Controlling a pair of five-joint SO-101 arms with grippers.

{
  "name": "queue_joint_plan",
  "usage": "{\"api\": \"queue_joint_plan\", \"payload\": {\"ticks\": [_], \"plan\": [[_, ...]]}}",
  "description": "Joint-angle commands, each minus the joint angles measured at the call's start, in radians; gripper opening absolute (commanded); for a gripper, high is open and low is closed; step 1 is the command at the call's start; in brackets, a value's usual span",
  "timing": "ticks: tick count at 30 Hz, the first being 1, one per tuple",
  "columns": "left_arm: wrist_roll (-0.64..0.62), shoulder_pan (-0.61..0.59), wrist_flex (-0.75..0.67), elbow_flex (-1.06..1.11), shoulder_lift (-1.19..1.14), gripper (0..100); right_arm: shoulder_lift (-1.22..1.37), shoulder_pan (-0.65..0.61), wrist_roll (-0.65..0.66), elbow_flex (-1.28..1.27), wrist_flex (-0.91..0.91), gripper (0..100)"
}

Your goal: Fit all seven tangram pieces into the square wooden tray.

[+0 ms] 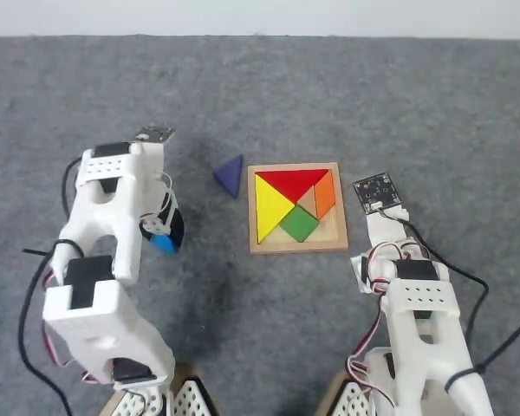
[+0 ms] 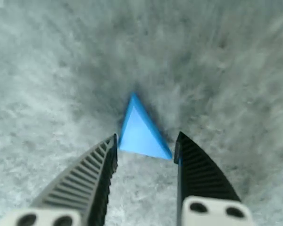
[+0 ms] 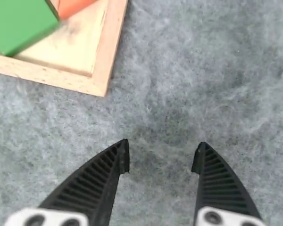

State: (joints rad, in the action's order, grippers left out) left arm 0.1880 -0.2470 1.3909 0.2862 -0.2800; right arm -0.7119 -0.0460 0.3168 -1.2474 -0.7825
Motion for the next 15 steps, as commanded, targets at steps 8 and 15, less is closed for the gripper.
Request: {"api": "queue_joint_plan", "payload": {"ticks": [8, 15], "plan": [[0.005, -0.006, -0.133, 0.143, 0.06, 20, -0.028, 0.002, 0.003, 0.009, -0.005, 22.7], [-0.017, 0.0, -0.158, 0.153, 0.051, 15, -0.028, 0.002, 0.003, 0.009, -0.007, 22.7]]}}
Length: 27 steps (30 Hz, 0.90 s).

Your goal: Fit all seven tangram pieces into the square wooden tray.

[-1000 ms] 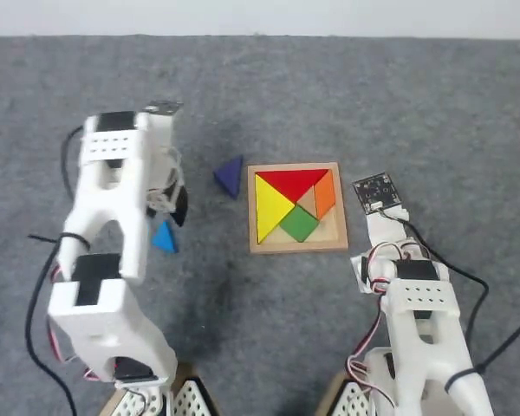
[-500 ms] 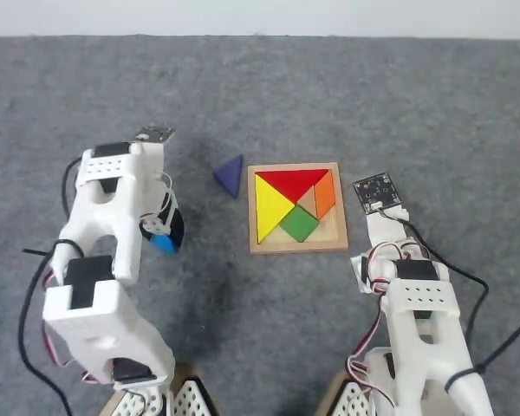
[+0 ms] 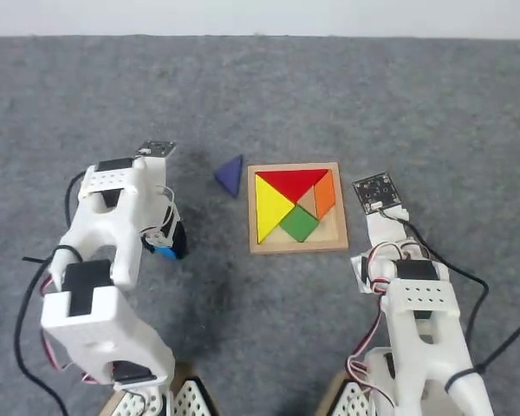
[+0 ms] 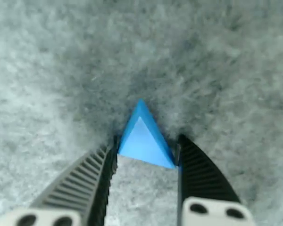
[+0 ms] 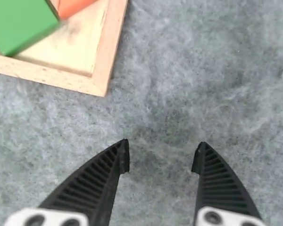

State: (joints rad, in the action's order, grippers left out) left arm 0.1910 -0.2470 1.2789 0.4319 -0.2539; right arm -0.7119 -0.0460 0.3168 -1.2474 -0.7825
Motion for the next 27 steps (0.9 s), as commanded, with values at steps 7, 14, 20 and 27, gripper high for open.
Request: {"api": "queue_joint_plan", "payload": {"ticks": [7, 14, 20, 27], "plan": [[-0.02, 0.002, -0.035, -0.004, 0.034, 9, -0.028, 0.002, 0.003, 0.009, -0.005, 22.7], [-0.017, 0.009, 0.081, -0.124, 0.035, 9, -0.028, 0.002, 0.003, 0.009, -0.002, 22.7], [-0.011, 0.152, 0.259, -0.341, 0.035, 9, -0.024, 0.002, 0.003, 0.009, -0.001, 22.7], [0.222, 0.428, 0.322, -0.503, 0.021, 8, -0.028, 0.005, 0.003, 0.009, -0.001, 22.7]]}}
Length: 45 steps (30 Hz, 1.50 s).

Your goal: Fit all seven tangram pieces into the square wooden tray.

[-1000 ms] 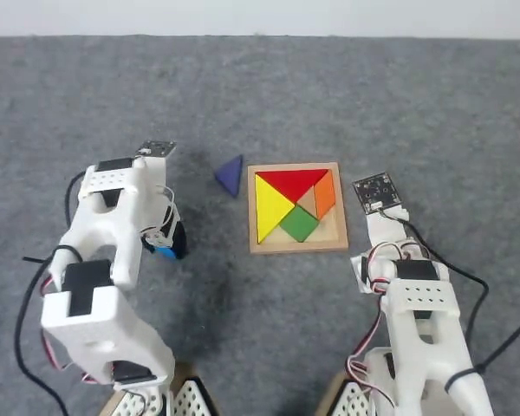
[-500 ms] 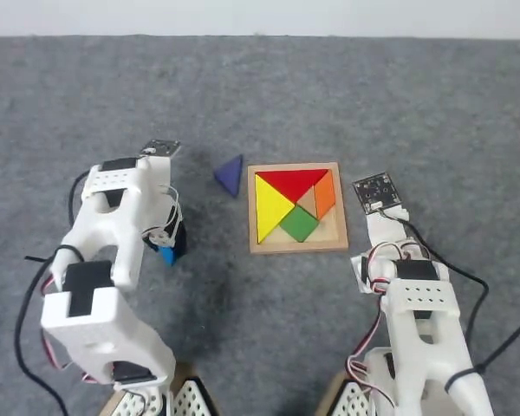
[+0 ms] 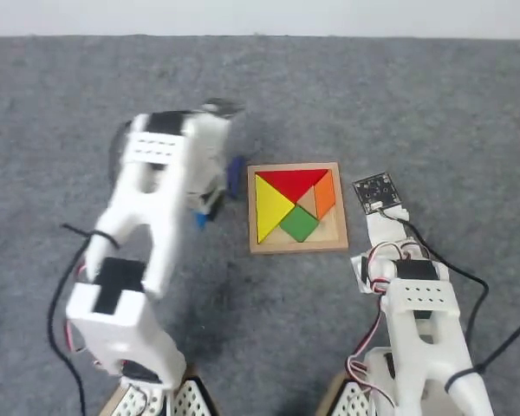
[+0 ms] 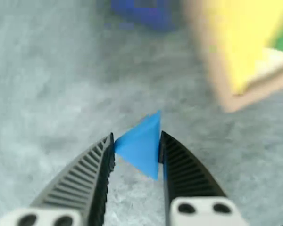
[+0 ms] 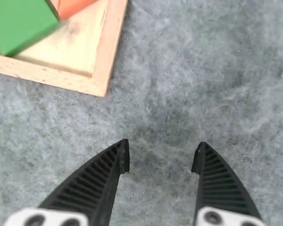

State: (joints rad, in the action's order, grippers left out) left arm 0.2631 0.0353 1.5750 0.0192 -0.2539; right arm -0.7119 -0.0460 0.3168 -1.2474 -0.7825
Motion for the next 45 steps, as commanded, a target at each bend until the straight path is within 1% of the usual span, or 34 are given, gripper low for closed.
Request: {"api": "queue_joint_plan", "payload": {"ticks": [1, 4, 6, 10, 15, 20, 24, 27, 30, 33, 38, 45], "plan": [[0.213, 0.181, 0.009, -0.088, 0.023, 8, -0.028, 0.005, 0.003, 0.009, -0.001, 22.7], [0.4, 0.255, -0.058, -0.074, 0.023, 8, -0.028, 0.007, 0.003, 0.009, -0.001, 22.7], [0.454, 0.296, -0.077, -0.067, 0.023, 8, -0.028, 0.01, 0.003, 0.009, -0.001, 22.7], [0.512, 0.373, -0.104, -0.027, 0.003, 8, -0.028, 0.012, 0.003, 0.012, -0.001, 22.7], [0.517, 0.404, -0.21, 0.005, -0.101, 8, -0.028, 0.013, 0.003, 0.014, -0.001, 22.7], [0.529, 0.404, -0.239, 0.005, -0.157, 8, -0.028, 0.013, 0.003, 0.014, -0.001, 22.7], [0.535, 0.397, -0.236, 0.005, -0.157, 8, -0.028, 0.027, 0.003, 0.017, -0.001, 22.7], [0.532, 0.394, -0.241, 0.005, -0.157, 8, -0.03, 0.114, -0.015, 0.043, -0.007, 22.7], [0.502, 0.394, -0.236, -0.021, -0.155, 8, -0.03, 0.203, -0.069, 0.068, -0.01, 22.7], [0.489, 0.382, -0.199, -0.081, -0.155, 8, -0.03, 0.251, -0.08, 0.08, -0.01, 22.7], [0.486, 0.381, -0.118, -0.179, -0.158, 8, -0.03, 0.251, -0.083, 0.083, -0.012, 22.7], [0.488, 0.4, -0.121, -0.159, -0.167, 8, -0.058, 0.259, -0.084, 0.083, -0.013, 22.7]]}}
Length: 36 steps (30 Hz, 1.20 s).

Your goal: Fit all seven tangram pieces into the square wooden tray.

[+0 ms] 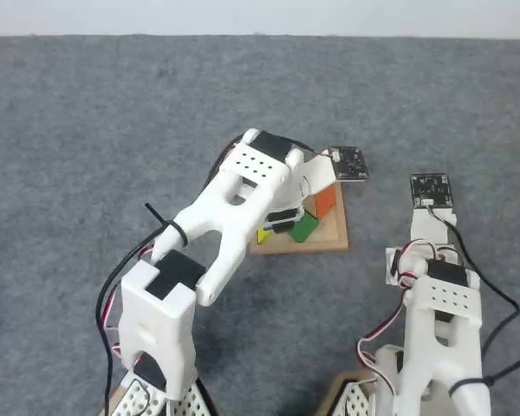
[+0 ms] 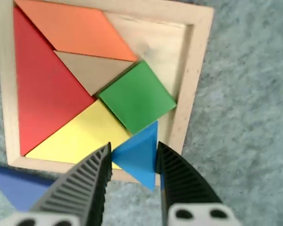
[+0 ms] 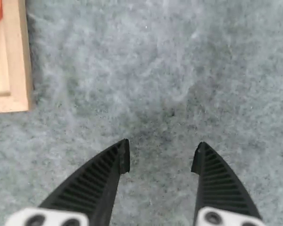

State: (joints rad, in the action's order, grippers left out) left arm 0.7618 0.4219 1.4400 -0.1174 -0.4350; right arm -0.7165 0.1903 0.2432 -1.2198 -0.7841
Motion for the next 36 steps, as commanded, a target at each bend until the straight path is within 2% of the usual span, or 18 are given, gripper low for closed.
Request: {"api": "queue_joint_plan", "payload": {"ticks": [1, 10, 14, 18, 29, 31, 36], "plan": [[-0.011, 0.009, 0.014, -0.019, 0.014, 8, -0.071, 0.022, -0.011, 0.055, -0.027, 22.7], [-0.009, 0.005, -0.012, 0.027, 0.014, 8, -0.309, 0.015, -0.046, 0.018, -0.139, 22.7], [-0.009, 0.003, -0.018, 0.027, 0.014, 14, -0.369, 0.015, -0.044, -0.012, -0.139, 22.7], [-0.009, 0.002, -0.017, 0.028, 0.012, 19, -0.377, 0.015, -0.044, -0.014, -0.143, 22.7], [-0.017, -0.063, -0.034, 0.021, 0.02, 19, -0.374, 0.013, -0.043, -0.014, -0.142, 22.7], [-0.069, -0.106, -0.069, 0.002, 0.029, 18, -0.374, 0.013, -0.043, -0.014, -0.145, 22.7], [-0.453, -0.262, -0.121, -0.15, 0.0, 18, -0.374, 0.012, -0.041, -0.028, -0.139, 22.7]]}}
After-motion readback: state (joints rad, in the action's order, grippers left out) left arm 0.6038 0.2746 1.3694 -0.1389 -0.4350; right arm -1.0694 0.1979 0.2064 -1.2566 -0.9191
